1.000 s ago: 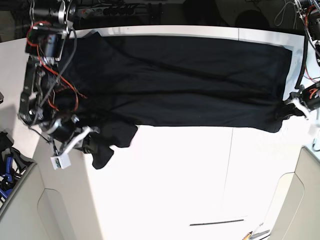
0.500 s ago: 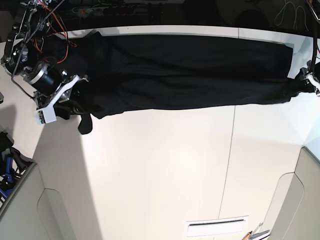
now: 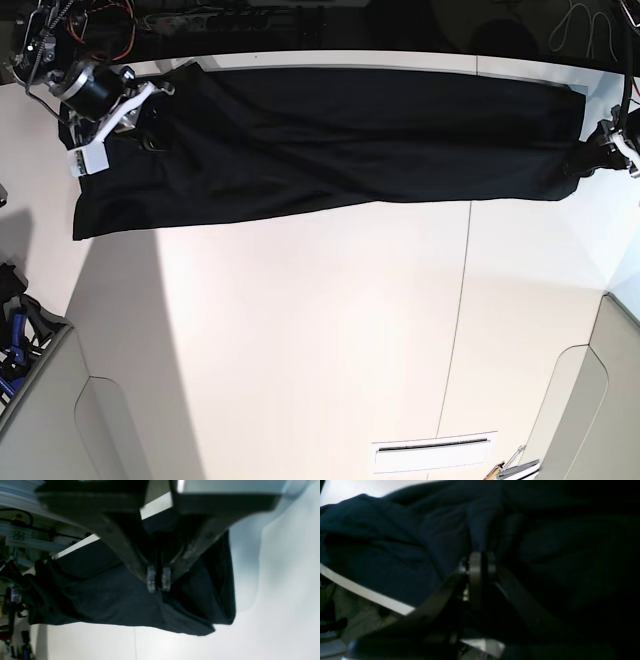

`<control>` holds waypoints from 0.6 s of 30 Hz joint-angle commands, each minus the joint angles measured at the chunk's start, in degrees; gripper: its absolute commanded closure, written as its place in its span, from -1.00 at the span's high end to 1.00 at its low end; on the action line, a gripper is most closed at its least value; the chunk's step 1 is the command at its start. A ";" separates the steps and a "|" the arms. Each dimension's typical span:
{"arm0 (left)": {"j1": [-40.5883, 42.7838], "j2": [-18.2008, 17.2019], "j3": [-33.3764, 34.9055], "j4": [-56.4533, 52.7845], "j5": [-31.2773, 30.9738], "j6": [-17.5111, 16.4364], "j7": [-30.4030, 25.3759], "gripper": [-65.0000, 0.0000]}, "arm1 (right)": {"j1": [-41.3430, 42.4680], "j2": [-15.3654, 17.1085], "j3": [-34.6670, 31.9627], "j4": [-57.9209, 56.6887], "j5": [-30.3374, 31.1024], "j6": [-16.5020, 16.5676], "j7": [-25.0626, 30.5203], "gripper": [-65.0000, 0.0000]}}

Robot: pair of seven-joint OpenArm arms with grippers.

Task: Fold the T-shirt properly
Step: 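Release and regrasp the ends of the folded strip with both grippers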

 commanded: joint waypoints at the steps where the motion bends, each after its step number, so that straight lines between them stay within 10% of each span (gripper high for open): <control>1: -0.28 -1.31 -0.44 0.92 -1.14 -0.30 -0.66 -1.00 | -0.28 0.44 0.92 1.07 1.09 0.24 1.29 -1.00; 9: -0.26 -1.31 -0.50 0.92 -1.16 -0.30 -0.55 -0.99 | -0.74 0.46 2.58 0.26 -4.90 -0.26 1.33 -1.00; 14: -0.02 -1.33 -0.57 0.92 -1.25 -0.30 0.24 -0.18 | -0.59 0.48 2.64 0.04 -4.79 -0.26 2.01 -0.12; 18: 0.72 -1.29 -4.48 0.92 -1.77 -0.30 -1.27 -0.16 | 0.72 0.48 3.96 0.13 -2.99 -0.26 1.92 -0.09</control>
